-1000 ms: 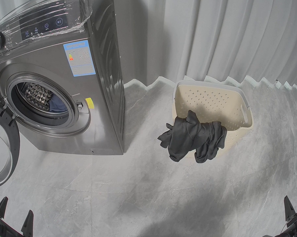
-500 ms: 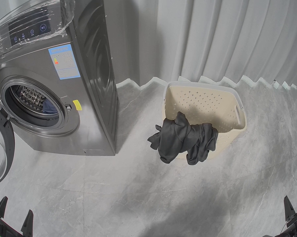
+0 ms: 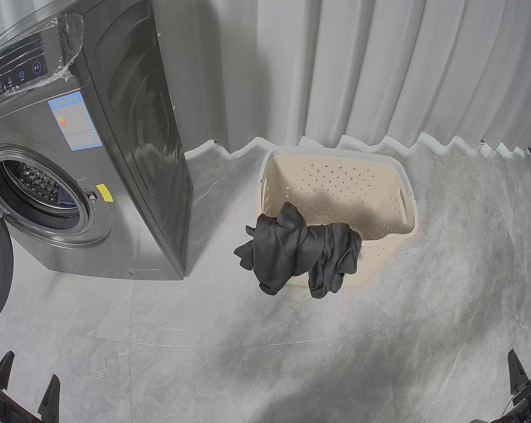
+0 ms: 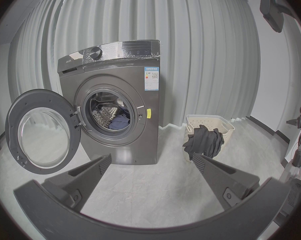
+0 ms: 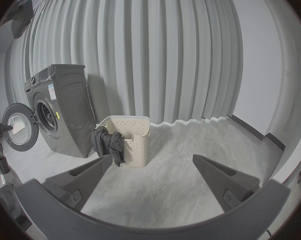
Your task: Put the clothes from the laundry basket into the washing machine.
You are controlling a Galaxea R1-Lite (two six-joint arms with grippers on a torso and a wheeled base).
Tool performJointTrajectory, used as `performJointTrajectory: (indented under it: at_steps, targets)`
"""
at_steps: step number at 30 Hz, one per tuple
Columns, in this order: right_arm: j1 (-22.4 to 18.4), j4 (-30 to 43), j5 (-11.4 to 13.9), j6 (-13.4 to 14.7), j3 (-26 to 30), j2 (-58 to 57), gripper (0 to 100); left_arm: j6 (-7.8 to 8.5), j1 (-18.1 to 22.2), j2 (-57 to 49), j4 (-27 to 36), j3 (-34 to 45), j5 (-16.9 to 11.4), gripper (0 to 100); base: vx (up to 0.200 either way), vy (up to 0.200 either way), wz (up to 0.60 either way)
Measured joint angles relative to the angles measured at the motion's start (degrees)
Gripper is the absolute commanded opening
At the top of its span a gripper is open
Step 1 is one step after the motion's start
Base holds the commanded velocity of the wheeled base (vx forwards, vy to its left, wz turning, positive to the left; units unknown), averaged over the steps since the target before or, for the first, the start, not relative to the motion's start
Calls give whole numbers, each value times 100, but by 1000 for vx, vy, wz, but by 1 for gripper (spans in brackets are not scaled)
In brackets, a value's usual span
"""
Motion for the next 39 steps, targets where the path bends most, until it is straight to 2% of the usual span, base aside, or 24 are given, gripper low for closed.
performJointTrajectory:
  at_steps: [7,19,39]
  targets:
    - [0,0,2,0,0,2,100,6,5,1,2,0,4,100,0,0,0]
    - [-2,2,2,0,0,2,100,20,0,4,0,0,1,100,0,-200,0]
    - [0,2,0,2,0,7,100,-48,-5,9,4,0,1,100,0,0,0]
